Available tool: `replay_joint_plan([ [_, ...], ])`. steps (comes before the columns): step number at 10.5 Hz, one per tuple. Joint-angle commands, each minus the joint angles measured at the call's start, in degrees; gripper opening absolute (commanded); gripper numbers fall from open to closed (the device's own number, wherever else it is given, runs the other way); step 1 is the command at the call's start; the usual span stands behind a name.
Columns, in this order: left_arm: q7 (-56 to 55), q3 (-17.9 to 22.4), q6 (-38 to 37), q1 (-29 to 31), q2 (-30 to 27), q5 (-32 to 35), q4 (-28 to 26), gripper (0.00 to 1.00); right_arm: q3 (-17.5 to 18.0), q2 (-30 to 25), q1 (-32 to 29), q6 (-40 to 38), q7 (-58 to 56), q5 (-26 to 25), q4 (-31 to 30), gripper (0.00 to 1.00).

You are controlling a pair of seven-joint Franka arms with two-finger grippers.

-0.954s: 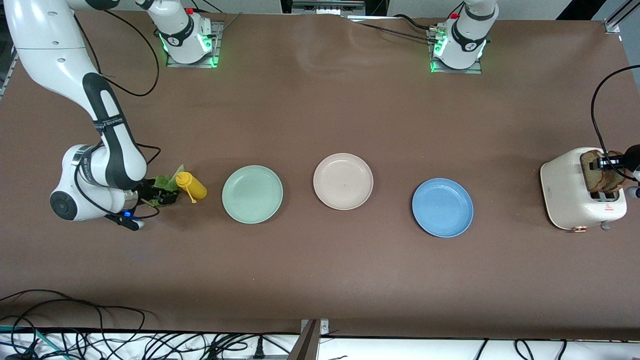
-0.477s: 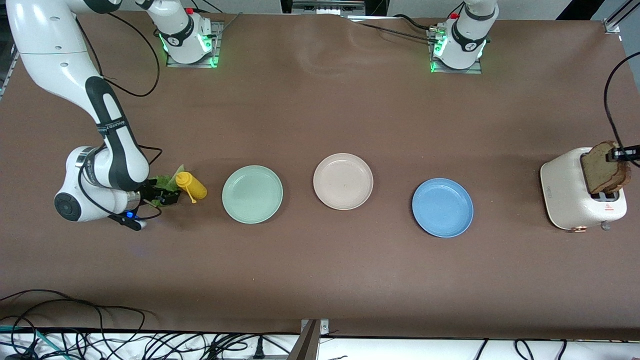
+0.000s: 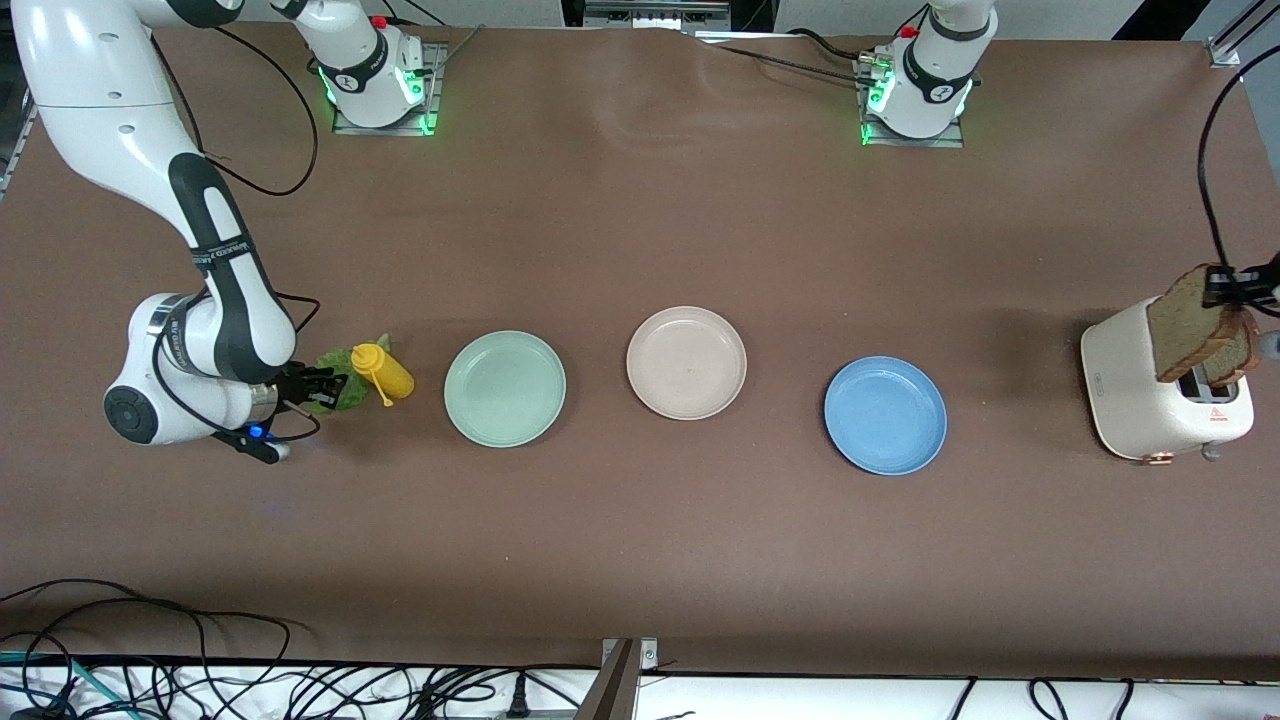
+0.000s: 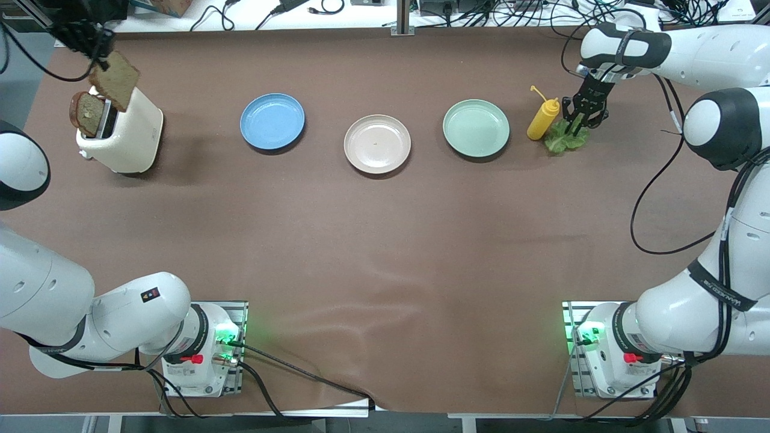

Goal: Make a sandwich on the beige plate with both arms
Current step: 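Grasp the lettuce with the right gripper while the left gripper pulls bread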

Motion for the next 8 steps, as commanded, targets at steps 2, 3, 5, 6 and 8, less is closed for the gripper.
replay_joint_plan([
  [2,-0.21,-8.24,-3.67,-0.87,1.22,-8.62,-0.16,0.0,-0.07,0.04,-0.18,-12.04,-0.5,0.01,8.97,0.0],
  [3,-2.05,-8.34,-3.67,-3.05,2.62,-13.02,-0.25,0.0,-0.16,-0.05,-0.18,-15.04,-0.68,-0.52,11.18,0.0],
  [5,-5.91,-8.25,-2.62,-8.75,7.18,-23.39,-0.08,0.0,-0.16,-0.22,-0.18,-19.88,-2.07,-3.67,14.87,0.0],
  [6,-8.54,-8.25,-0.18,-11.14,9.73,-26.48,0.27,0.0,-0.25,-1.44,-0.27,-21.91,-4.87,-3.86,15.5,0.0],
  [8,-9.8,-8.25,5.1,-15.53,11.85,-31.15,0.27,0.0,-0.34,-3.9,-0.62,-23.15,-6.91,-4.3,15.68,0.0],
])
